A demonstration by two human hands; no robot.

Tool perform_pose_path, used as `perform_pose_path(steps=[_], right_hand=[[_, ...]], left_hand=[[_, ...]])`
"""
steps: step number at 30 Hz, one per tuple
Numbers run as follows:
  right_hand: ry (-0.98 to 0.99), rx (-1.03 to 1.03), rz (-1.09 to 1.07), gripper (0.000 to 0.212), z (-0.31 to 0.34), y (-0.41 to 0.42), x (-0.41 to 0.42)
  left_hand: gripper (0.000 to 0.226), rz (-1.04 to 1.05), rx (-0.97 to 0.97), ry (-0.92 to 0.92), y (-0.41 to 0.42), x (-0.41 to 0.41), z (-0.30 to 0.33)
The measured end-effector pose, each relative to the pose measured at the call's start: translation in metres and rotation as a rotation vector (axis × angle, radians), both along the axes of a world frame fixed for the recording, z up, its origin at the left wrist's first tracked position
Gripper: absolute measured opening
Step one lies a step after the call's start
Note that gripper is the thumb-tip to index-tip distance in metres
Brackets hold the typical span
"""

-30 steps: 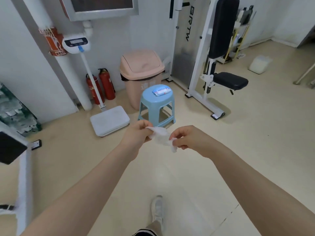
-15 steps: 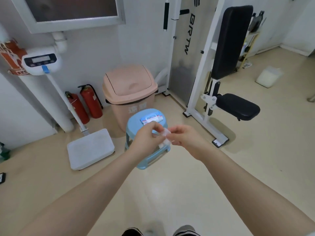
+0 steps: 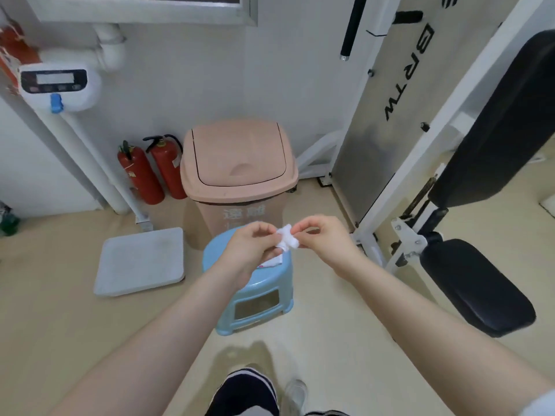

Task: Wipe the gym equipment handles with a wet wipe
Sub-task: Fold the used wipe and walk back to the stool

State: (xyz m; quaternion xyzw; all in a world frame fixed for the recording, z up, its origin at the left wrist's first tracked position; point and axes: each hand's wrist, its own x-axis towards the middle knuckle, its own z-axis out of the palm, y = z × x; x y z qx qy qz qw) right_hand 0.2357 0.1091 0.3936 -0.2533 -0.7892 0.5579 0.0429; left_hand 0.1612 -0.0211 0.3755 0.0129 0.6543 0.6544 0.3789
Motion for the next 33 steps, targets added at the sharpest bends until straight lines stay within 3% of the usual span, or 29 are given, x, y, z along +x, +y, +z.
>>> perform_pose_path(steps=[4, 7, 9, 13, 18, 23, 25, 29, 33], right_hand=[[-0.058, 0.108, 0.24, 0.03, -0.016, 0.039, -0.063], [-0.068, 0.028, 0.258, 0.005, -0.034, 0.074, -0.11], [-0.086, -0.032, 0.178, 0.023, -0.048, 0.099, -0.14], [-0.131, -0.008, 0.099, 0.031, -0.084, 0.153, -0.201], [-0.139, 0.129, 0.022, 0.029, -0.153, 0.221, -0.276], [-0.17, 0.423, 0.254, 0.026, -0.22, 0.275, -0.338], [-0.205, 0.482, 0.375, 0.029, -0.238, 0.288, -0.357], [-0.283, 0.531, 0.61, 0.029, -0.265, 0.302, -0.386], [-0.341, 0.679, 0.903, 0.031, -0.287, 0.297, -0.411]], left_hand=[[0.003, 0.091, -0.045, -0.001, 0.04, -0.053, -0.02], [0.01, 0.086, -0.029, 0.003, 0.068, -0.098, -0.031], [0.011, 0.0, -0.056, 0.044, 0.089, -0.126, -0.035], [0.013, -0.106, -0.225, 0.241, 0.136, -0.189, -0.06], [0.031, -0.291, -0.72, 0.743, 0.188, -0.29, -0.143], [0.048, -0.746, -1.151, 1.002, 0.235, -0.363, -0.217], [0.047, -0.779, -1.238, 0.985, 0.242, -0.378, -0.235], [0.055, -0.72, -1.379, 1.229, 0.24, -0.401, -0.261], [0.054, -0.708, -1.364, 1.264, 0.239, -0.417, -0.28]])
